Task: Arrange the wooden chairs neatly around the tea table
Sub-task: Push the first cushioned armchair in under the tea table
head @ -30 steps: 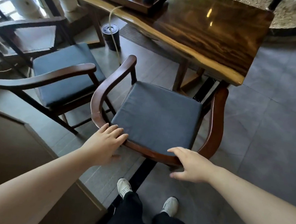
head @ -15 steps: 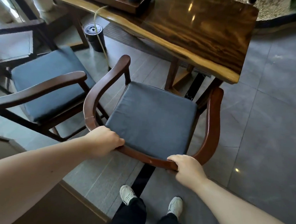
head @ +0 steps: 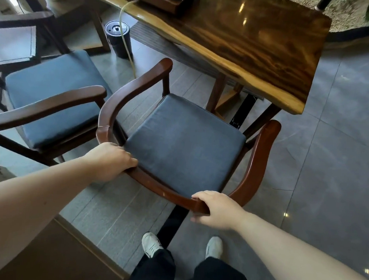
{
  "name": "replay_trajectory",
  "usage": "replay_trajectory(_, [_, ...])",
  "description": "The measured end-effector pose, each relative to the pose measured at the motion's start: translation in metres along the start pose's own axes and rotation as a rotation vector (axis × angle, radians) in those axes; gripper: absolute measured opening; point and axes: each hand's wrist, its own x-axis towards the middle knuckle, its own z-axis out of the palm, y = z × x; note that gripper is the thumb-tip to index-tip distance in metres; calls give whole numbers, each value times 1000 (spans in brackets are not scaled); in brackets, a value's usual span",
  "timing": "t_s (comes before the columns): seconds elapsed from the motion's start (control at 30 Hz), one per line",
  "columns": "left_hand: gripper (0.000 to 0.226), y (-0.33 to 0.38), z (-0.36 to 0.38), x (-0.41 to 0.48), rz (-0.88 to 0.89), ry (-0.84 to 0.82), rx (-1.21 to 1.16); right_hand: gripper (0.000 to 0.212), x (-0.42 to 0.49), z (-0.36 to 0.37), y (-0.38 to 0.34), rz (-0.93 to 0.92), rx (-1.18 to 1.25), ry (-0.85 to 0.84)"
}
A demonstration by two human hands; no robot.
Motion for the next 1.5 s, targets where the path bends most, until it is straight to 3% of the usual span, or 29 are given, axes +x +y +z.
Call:
replay_trajectory(0.1, [32,17,-1,-3,-69,-9,-16,80,-1,-19,45,-66,-266,-96])
replay_trajectory(0.23, [34,72,-4,-4,-64,106,-62,73,13,-56,108,-229,-561,-89])
replay_trajectory(0.37, [28,136,-5,20,-108,80,-88,94,29,-85,147,-348,-752,-210])
replay_trajectory(0.47, [29,158,-12,36,-166,-26,-126,81,45,-91,159,-354,-740,-220])
replay_trajectory(0.6, [19,163,-1,36,-217,7,-141,61,57,-90,159,-276,-725,-323])
replay_trajectory(0.97, [19,212,-39,98,-209,-4,-175,54,55,-129,221,-192,-814,-193])
replay_trajectory(1.1, [20,203,-47,92,-195,0,-199,47,49,-136,210,-94,-700,-190])
replay_trajectory(1.27, [35,164,-55,77,-152,-31,-77,33,22,-133,168,-124,-261,2])
replay_trajectory(1.4, [70,122,-80,82,-43,-228,-59,23,17,-114,120,-193,-32,143])
replay_trajectory(1.5, [86,104,-88,86,17,-275,-110,20,21,-105,86,-207,65,187])
